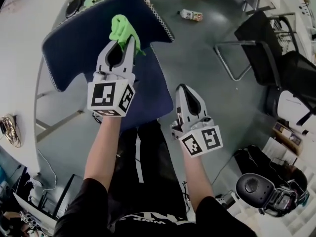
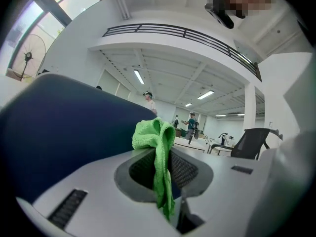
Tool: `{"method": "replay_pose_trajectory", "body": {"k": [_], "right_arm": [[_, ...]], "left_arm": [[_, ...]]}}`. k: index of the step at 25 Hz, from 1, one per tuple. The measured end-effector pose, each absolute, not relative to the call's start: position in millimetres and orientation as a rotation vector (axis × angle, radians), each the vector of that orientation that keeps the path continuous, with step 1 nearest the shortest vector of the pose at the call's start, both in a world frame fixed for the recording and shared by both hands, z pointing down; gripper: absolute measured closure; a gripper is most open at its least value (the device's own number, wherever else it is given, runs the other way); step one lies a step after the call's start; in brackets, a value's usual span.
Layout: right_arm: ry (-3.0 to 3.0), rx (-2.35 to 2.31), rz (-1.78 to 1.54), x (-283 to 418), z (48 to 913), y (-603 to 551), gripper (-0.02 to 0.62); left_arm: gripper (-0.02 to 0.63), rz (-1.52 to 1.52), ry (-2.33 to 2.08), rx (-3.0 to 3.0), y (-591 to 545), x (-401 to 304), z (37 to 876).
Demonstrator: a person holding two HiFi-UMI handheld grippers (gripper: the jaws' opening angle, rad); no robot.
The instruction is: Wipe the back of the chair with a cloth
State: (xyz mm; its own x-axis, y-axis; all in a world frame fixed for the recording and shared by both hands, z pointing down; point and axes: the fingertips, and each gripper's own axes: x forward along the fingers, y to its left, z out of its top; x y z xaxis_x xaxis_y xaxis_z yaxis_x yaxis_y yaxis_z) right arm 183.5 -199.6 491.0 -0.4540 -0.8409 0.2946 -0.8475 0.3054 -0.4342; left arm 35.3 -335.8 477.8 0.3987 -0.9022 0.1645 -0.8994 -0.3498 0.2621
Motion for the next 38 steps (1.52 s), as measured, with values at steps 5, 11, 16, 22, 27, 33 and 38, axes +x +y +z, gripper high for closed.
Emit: {"method": "replay_pose_trajectory", "body": {"k": [5, 11, 16, 22, 27, 33, 38], "right_arm": [[-2.584, 1.552, 0.857, 163.9, 489.8, -206.8, 0.604], [-2.653, 1.416, 0.856, 121.7, 492.7, -210.5, 0.604], [-2.692, 1.325, 0.857, 90.5, 495.0, -210.4, 0.604], [-2.701, 1.265, 0.847, 74.7, 498.4, -208.2, 0.604], [-2.693, 1.262, 0.841, 69.8, 499.4, -205.8, 0.604], [-2.670, 1.304, 0.841, 74.9, 499.0, -204.6, 0.604], [-2.632, 1.379, 0.847, 90.6, 501.1, -202.1, 0.604]], "left_arm": [[0.549, 0.027, -1.753, 2.266, -306.7, -21.1, 469.8], [0.549, 0.090, -1.964, 2.103, -261.4, -103.7, 470.4], [0.549, 0.140, -2.081, 1.993, -232.6, -154.9, 480.3], [0.549, 0.159, -2.148, 1.910, -223.3, -184.3, 499.6], [0.549, 0.162, -2.140, 1.905, -225.5, -189.0, 508.5], [0.549, 0.184, -2.074, 1.947, -243.4, -176.9, 522.2], [0.549, 0.182, -1.982, 2.019, -263.8, -148.7, 530.1]]}}
